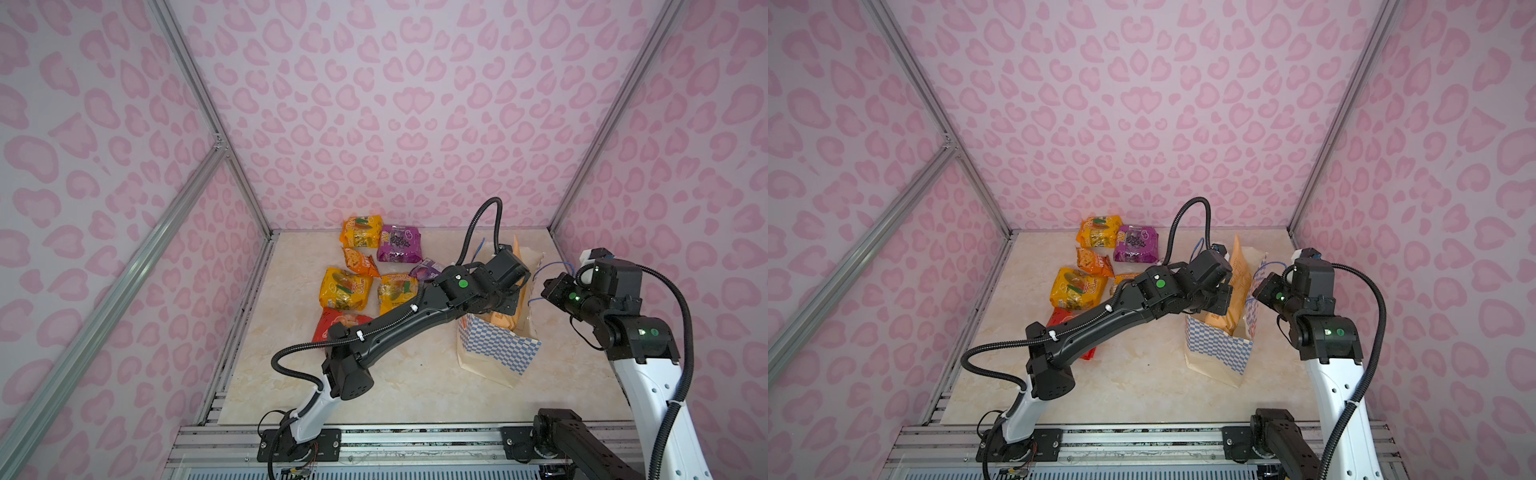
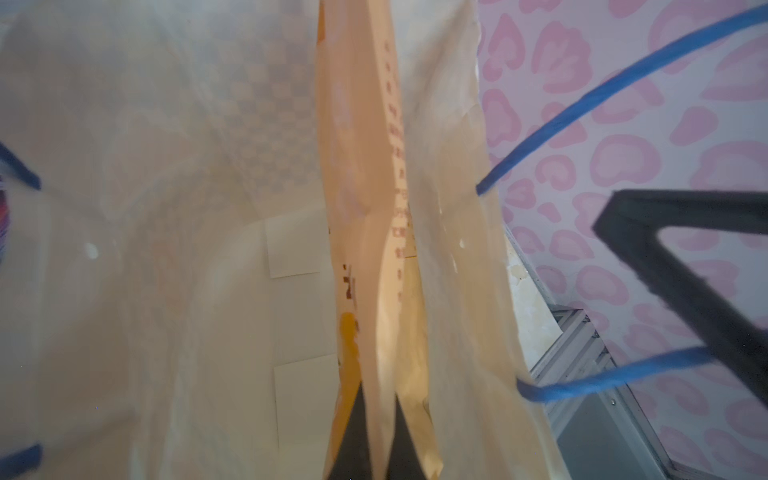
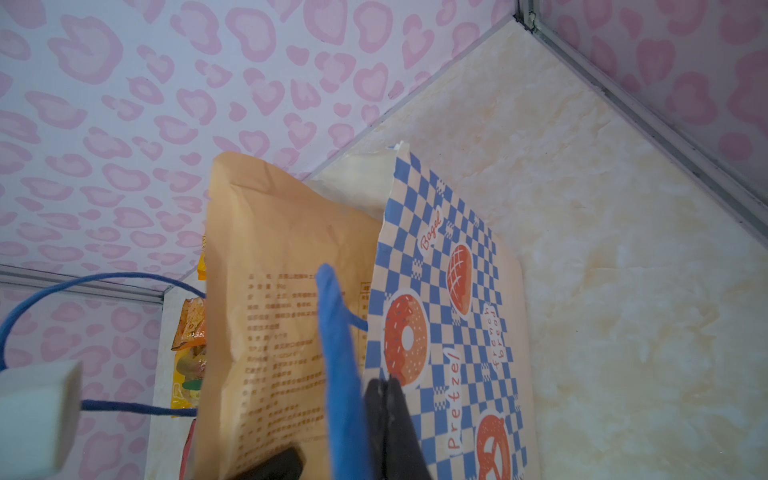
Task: Place the snacks into the paper bag
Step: 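Lower the tan snack bag into the paper bag and open the left gripper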
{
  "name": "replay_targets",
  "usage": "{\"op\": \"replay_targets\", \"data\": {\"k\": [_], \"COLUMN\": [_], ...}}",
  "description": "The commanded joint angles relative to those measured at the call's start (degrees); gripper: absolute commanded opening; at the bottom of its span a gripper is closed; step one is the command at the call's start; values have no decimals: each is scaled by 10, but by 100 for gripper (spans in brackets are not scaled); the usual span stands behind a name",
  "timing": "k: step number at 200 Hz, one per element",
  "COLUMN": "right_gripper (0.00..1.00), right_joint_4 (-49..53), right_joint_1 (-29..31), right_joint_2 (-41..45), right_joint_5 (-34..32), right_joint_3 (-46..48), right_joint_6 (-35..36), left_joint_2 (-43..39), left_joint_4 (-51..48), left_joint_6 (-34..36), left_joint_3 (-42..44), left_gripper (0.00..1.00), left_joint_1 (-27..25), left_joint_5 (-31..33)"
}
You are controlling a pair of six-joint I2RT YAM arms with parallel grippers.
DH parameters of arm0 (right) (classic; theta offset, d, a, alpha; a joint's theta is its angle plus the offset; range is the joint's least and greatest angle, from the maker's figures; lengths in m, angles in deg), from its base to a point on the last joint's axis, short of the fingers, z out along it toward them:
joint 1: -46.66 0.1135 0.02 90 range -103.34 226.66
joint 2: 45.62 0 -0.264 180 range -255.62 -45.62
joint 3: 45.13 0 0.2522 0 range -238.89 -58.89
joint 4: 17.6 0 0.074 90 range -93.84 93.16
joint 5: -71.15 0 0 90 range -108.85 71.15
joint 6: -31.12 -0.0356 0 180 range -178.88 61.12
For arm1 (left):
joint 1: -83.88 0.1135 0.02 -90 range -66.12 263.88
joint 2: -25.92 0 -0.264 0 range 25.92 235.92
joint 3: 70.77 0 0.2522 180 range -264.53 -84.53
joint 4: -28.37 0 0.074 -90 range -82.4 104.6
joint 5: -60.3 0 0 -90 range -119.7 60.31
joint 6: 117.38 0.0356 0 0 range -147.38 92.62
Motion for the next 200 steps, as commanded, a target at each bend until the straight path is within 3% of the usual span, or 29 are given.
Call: {"op": "replay_targets", "data": {"k": [1,90,145,167,200], "right_gripper": [0,0,0,0,0], "right_joint_4": [-7,-15,-15,-16,-19], "right_joint_1": [0,0,0,0,-1], "right_joint_2": [2,6,6,4,2], "right_joint_5": [7,15,13,11,6], "right_joint_3": [6,18,22,22,25], "right_joint_6": [2,3,6,6,5], "left_joint_2": [20,87,67,39,-16], "left_joint_4": [-15,-14,-6,-1,-1], "left_joint_6": [-6,-15,-21,-16,1], "left_joint_3": [-8,-10,-10,-11,-21], "left_gripper": [3,5,47,57,63], "left_joint_1": [0,0,0,0,0], "left_joint_5": [11,21,0,-4,-13]}}
